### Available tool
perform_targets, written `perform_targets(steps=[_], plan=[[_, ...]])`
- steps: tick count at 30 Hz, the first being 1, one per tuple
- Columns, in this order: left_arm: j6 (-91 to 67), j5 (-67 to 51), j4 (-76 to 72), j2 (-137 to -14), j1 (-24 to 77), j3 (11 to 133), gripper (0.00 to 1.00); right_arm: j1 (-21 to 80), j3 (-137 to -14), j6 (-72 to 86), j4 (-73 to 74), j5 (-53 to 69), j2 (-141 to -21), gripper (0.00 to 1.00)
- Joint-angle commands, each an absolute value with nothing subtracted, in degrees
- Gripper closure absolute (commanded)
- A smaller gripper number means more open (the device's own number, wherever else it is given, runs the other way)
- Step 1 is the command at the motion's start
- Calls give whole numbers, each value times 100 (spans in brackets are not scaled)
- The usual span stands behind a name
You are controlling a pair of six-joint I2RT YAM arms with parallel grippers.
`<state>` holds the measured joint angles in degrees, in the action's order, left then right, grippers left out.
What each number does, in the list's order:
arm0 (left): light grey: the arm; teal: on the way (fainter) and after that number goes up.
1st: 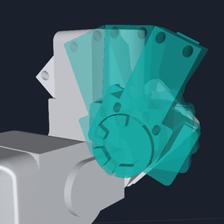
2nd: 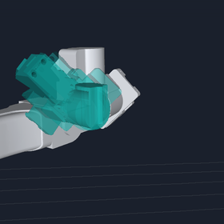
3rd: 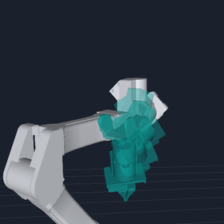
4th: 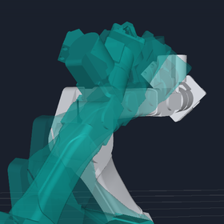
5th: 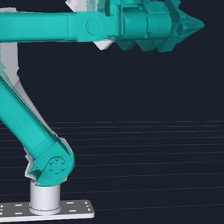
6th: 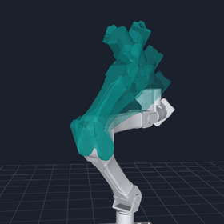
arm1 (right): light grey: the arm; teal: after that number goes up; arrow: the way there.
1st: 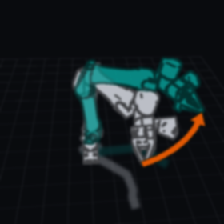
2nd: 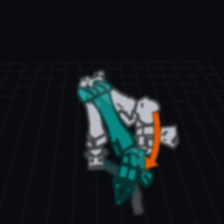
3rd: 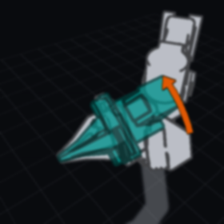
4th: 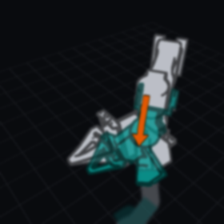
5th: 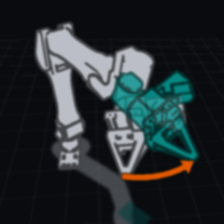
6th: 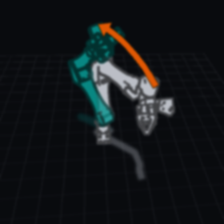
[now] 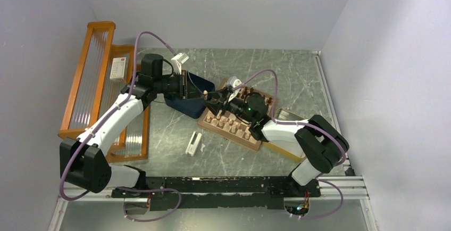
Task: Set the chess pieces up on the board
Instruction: Place the chess piece on the chessboard.
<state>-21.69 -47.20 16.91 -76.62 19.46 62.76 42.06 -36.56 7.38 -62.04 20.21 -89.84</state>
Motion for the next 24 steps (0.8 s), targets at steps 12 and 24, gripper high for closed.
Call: perform_targets(steps=[12, 24], plan=[[-2221, -4918, 1459, -7565, 1916, 6197, 95, 4197, -3582, 844, -7076, 2071, -9119, 57], [-2092, -4728, 1494, -7641, 1911, 6282, 95, 4192, -3393, 804, -6669, 2044, -8891, 93]])
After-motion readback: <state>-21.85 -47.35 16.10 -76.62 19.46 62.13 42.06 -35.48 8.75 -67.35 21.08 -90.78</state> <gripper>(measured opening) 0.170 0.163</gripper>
